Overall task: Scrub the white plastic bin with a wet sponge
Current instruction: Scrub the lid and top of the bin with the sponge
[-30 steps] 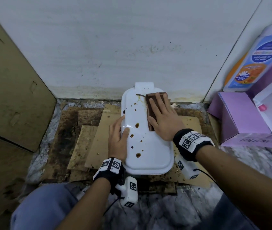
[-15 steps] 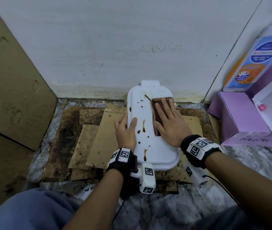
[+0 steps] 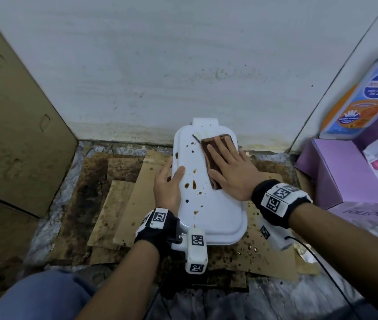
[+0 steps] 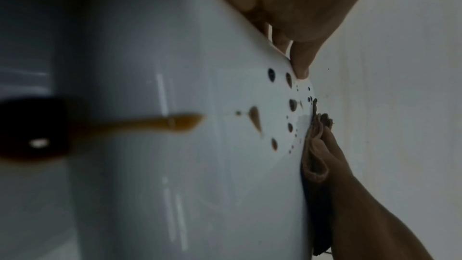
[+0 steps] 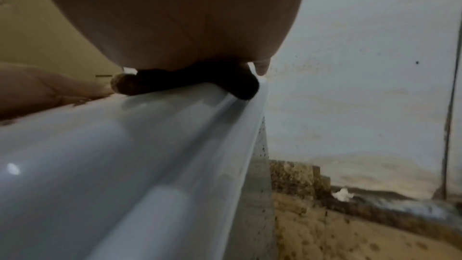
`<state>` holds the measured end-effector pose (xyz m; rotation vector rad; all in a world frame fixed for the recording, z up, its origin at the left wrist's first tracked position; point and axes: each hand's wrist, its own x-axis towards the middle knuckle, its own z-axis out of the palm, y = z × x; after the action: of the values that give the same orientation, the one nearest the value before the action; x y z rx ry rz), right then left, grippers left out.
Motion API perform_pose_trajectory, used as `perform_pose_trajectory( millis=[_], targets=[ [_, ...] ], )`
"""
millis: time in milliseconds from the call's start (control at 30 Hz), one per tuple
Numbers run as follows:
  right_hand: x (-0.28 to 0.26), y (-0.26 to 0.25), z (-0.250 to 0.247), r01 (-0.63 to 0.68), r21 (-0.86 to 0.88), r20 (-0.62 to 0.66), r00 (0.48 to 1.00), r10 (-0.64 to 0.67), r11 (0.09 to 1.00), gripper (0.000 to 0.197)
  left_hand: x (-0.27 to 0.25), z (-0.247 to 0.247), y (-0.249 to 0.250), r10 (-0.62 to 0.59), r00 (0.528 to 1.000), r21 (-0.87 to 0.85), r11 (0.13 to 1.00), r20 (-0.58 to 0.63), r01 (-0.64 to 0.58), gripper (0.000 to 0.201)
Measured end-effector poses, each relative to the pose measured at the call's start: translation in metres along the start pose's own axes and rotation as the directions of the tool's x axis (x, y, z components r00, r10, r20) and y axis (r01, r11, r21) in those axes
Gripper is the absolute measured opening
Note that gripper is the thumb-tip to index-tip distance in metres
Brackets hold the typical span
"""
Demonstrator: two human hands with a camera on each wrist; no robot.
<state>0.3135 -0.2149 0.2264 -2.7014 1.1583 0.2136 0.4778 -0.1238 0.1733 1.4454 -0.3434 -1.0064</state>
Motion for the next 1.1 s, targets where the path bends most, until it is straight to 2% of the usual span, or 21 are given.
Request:
perform_pose_trajectory(
  millis=[133, 300, 433, 700, 967, 1100],
  targets=[
    [0.001, 0.002, -0.003, 0.004, -0.007, -0.002, 1.000, -0.004, 1.000, 0.067, -0.003, -0.001, -0.005, 0.009, 1.000, -0.025, 1.000, -0.007, -0.009, 0.044],
    [0.047, 0.014, -0.029, -0.025, -0.016, 0.044, 0.999, 0.026, 1.000, 0.065, -0.004, 0.000, -0.003, 0.002, 1.000, -0.006, 1.000, -0.005, -0.002, 0.034],
    [0.068, 0.018, -0.037, -0.028, -0.022, 0.072, 0.997, 0.029, 0.999, 0.065, 0.003, -0.001, -0.002, -0.008, 1.000, -0.032, 0.999, 0.008, 0.009, 0.035],
    [0.018, 0.007, -0.013, 0.044, 0.021, 0.062, 0.997, -0.045, 0.999, 0.061, 0.010, 0.000, -0.002, -0.009, 1.000, -0.075, 0.997, 0.006, 0.010, 0.049],
    [0.084, 0.016, -0.037, -0.005, 0.007, 0.045, 0.999, 0.005, 1.000, 0.060, 0.011, -0.001, -0.005, 0.017, 1.000, -0.068, 0.998, 0.008, -0.016, 0.046],
    [0.090, 0.014, -0.036, -0.001, 0.000, 0.039, 0.999, 0.001, 1.000, 0.061, 0.012, -0.001, -0.004, 0.017, 1.000, -0.072, 0.997, 0.006, -0.016, 0.045]
  ],
)
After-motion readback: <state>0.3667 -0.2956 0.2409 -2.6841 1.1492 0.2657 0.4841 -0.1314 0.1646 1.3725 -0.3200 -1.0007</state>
